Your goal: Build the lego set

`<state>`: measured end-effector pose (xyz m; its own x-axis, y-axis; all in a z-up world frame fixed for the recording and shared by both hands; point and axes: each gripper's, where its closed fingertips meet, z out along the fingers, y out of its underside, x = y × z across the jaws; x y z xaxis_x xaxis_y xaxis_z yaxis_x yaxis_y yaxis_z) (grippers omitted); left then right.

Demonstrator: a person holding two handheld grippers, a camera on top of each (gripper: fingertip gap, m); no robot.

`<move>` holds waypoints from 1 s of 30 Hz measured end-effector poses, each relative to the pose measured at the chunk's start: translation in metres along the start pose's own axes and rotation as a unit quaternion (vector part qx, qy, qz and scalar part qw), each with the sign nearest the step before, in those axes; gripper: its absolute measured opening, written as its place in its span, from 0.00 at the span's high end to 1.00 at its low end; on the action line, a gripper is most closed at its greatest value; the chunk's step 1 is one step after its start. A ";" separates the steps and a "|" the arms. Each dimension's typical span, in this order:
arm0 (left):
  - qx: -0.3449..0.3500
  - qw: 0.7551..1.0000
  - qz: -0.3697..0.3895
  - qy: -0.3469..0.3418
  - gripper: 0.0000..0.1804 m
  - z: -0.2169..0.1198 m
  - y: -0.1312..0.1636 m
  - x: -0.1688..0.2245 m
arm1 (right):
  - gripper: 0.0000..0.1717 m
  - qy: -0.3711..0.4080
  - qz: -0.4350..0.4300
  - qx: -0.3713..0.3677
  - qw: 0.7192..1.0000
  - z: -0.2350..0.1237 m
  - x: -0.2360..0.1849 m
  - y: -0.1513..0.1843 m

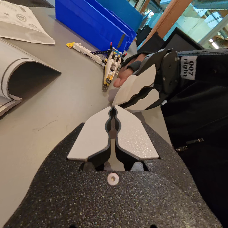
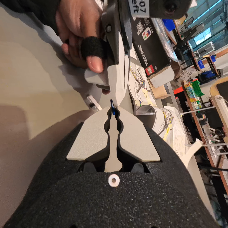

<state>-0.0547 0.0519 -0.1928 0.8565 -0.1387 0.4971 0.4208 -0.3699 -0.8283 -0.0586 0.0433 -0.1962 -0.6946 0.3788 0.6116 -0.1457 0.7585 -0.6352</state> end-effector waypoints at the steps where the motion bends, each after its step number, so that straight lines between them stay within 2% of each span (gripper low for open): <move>1: 0.006 1.000 -0.002 0.009 1.00 -0.002 -0.002 0.002 | 0.97 0.000 0.005 0.016 1.000 -0.001 0.000 -0.003; 6: 0.029 0.999 -0.001 0.035 1.00 -0.005 -0.009 0.010 | 0.97 -0.005 0.039 0.080 0.996 -0.007 0.004 -0.014; 9: 0.051 0.999 -0.003 0.015 1.00 -0.009 -0.017 0.005 | 0.97 0.022 0.036 0.077 0.996 -0.008 0.012 -0.012; 17: 0.096 0.995 0.010 0.035 0.97 -0.016 -0.031 0.013 | 0.97 0.131 -0.036 0.081 0.987 -0.014 0.026 -0.022; 22: 0.118 0.992 0.025 0.045 0.96 -0.020 -0.038 0.018 | 0.97 0.158 -0.021 0.097 0.982 -0.016 0.031 -0.026; 24: 0.139 0.989 0.035 0.045 0.95 -0.024 -0.044 0.020 | 0.97 0.150 0.011 0.135 0.979 -0.019 0.034 -0.032; 26: 0.167 0.984 0.038 0.041 0.96 -0.028 -0.052 0.020 | 0.98 0.132 0.082 0.186 0.970 -0.026 0.040 -0.039; 30: 0.190 0.980 0.042 0.032 0.98 -0.030 -0.056 0.018 | 0.97 0.107 0.254 0.296 0.915 -0.046 0.074 -0.049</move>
<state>-0.0720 0.0426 -0.1293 0.8778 -0.2158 0.4276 0.4406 0.0136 -0.8976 -0.0702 0.0586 -0.0983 -0.6341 0.7457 0.2045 -0.2420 0.0597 -0.9684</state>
